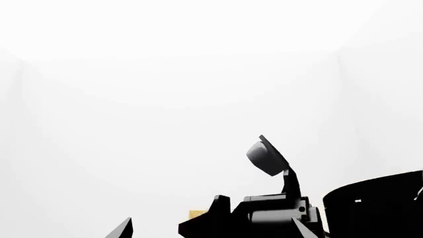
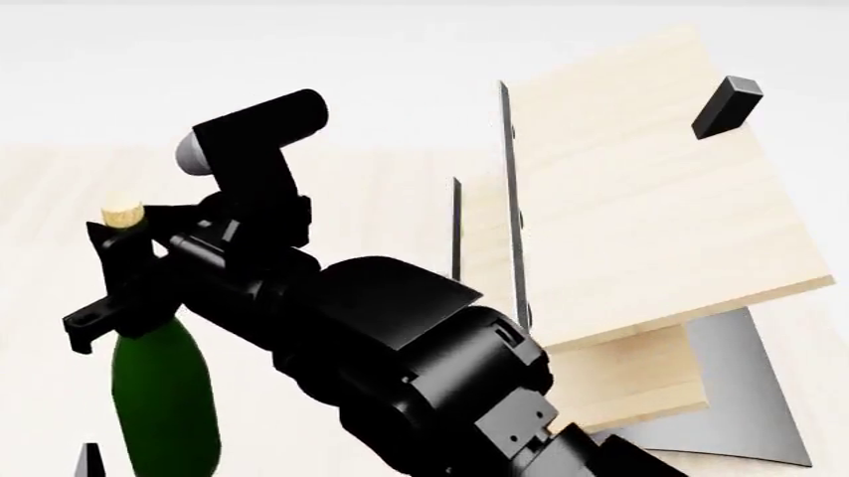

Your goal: Put the wine bottle on the wine rack.

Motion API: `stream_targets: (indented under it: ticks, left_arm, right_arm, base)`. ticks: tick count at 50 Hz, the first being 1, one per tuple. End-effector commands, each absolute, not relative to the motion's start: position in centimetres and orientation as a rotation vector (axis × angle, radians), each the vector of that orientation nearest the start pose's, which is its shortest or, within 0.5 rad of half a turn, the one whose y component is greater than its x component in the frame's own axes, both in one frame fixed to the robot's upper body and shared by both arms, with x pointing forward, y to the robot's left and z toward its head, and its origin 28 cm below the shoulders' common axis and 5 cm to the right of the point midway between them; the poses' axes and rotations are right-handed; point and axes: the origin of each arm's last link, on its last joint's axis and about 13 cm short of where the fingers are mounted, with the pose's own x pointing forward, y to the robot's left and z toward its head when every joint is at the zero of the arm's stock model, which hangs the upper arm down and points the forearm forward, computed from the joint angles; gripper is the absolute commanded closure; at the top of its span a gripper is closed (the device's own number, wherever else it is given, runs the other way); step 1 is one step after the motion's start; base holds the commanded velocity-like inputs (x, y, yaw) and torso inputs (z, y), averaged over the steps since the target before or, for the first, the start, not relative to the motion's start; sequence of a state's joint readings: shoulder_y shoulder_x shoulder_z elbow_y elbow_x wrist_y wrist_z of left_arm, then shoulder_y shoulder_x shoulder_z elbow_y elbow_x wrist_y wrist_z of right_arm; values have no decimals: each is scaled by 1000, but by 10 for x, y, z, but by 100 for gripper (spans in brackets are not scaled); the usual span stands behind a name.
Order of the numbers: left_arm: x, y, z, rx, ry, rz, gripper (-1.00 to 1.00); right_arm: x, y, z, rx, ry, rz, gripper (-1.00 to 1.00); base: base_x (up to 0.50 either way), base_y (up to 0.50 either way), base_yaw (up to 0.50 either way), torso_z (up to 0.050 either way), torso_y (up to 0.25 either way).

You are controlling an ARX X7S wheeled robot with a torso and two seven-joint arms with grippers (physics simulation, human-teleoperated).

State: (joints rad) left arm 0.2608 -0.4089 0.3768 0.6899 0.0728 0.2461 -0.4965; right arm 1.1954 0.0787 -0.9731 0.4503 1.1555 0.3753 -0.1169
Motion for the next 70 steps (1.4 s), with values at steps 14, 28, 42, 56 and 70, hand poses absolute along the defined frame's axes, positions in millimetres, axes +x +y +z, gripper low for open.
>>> stream_targets:
  ticks: [14, 28, 42, 56, 70]
  left_arm:
    - [127, 189, 116, 49, -620, -58, -100]
    - [129, 190, 117, 53, -620, -50, -100]
    - [128, 190, 116, 51, -622, -50, -100]
    - [127, 188, 115, 50, -617, -57, -100]
    - [129, 188, 114, 52, -613, -58, -100]
  right_arm:
    - [347, -24, 305, 266, -88, 820, 100]
    - [320, -65, 349, 500, -114, 732, 100]
    - [306, -111, 360, 795, -118, 626, 100]
    - [309, -159, 363, 980, -174, 454, 100]
    - [314, -196, 352, 1097, -203, 325, 100]
  base:
    - [0, 0, 0, 0, 0]
    - [0, 0, 0, 0, 1]
    - [0, 0, 0, 0, 1]
    - [0, 0, 0, 0, 0]
    - [0, 0, 0, 0, 1]
